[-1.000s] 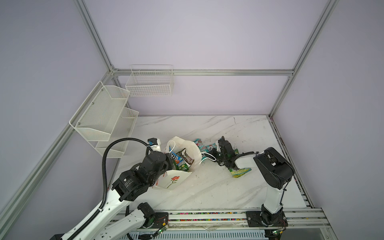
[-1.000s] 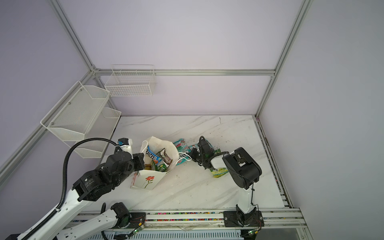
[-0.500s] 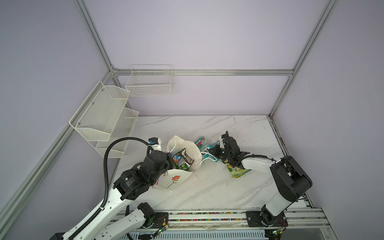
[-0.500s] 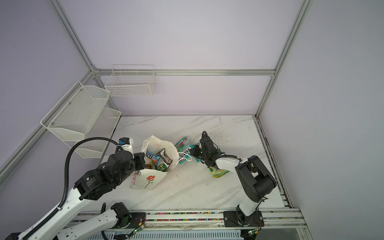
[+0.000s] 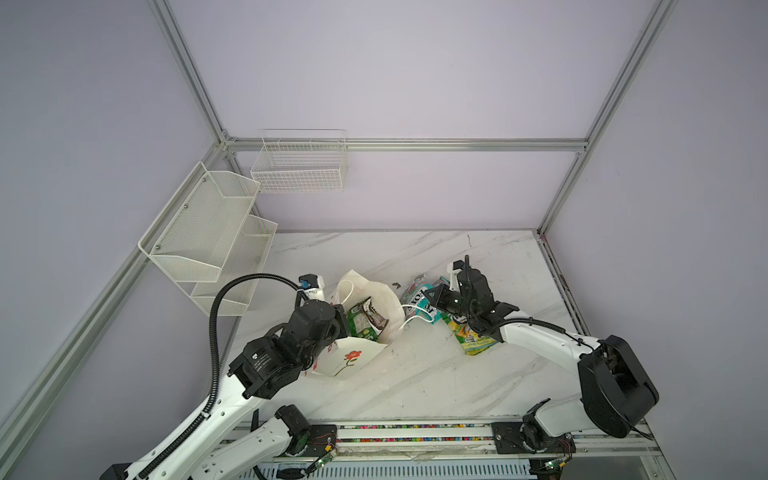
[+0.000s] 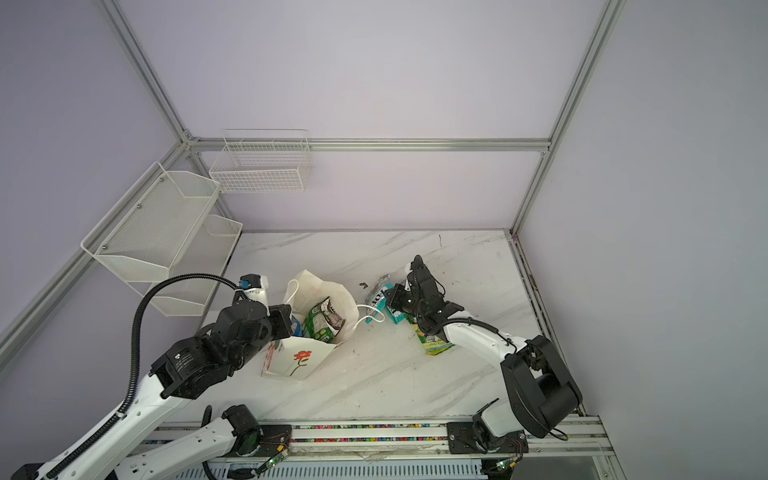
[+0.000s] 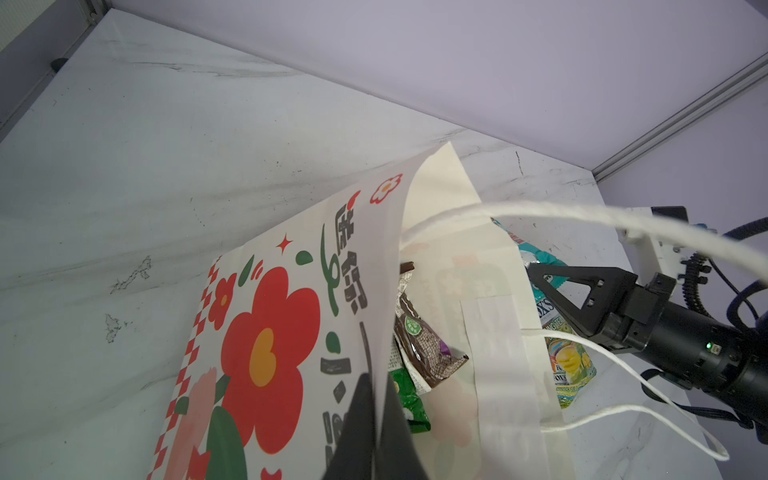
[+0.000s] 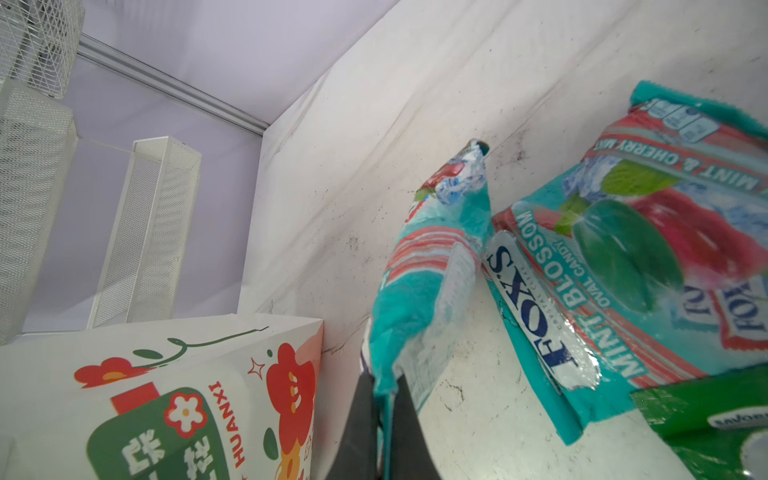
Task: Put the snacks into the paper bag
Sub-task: 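Lift the teal Fox's bag while the left gripper pulls the paper bag closer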
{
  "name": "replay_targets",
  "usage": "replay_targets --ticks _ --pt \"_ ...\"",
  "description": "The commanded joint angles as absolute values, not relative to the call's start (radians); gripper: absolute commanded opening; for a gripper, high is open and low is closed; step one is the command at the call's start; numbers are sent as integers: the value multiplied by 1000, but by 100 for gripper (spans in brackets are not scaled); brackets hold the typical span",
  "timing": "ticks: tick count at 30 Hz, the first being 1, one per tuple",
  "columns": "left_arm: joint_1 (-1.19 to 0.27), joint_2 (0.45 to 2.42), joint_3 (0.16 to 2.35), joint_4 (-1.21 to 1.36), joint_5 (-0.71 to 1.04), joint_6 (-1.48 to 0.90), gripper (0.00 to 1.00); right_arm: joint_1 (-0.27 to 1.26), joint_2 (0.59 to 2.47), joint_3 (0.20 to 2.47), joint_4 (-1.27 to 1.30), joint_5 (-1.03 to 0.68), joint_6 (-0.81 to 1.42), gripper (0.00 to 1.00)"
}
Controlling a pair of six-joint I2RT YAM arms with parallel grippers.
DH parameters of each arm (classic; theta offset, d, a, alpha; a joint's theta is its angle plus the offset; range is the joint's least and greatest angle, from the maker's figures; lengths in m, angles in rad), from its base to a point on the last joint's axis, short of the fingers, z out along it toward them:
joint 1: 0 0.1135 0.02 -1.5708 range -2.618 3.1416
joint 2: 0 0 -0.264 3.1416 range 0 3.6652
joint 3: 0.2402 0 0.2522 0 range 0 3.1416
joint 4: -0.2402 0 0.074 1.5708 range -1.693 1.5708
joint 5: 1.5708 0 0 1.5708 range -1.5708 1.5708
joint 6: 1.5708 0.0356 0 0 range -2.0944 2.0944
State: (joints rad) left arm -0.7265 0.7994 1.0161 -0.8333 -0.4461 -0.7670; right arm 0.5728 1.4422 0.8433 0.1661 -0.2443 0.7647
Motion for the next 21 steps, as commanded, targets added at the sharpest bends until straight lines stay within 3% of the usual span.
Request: replay_targets --ticks 1,21 --pt "-719 801 1025 -806 -438 -765 0 569 1403 894 158 -240 742 0" --pt "-719 863 1097 -778 -370 -763 0 569 1212 930 37 -146 719 0"
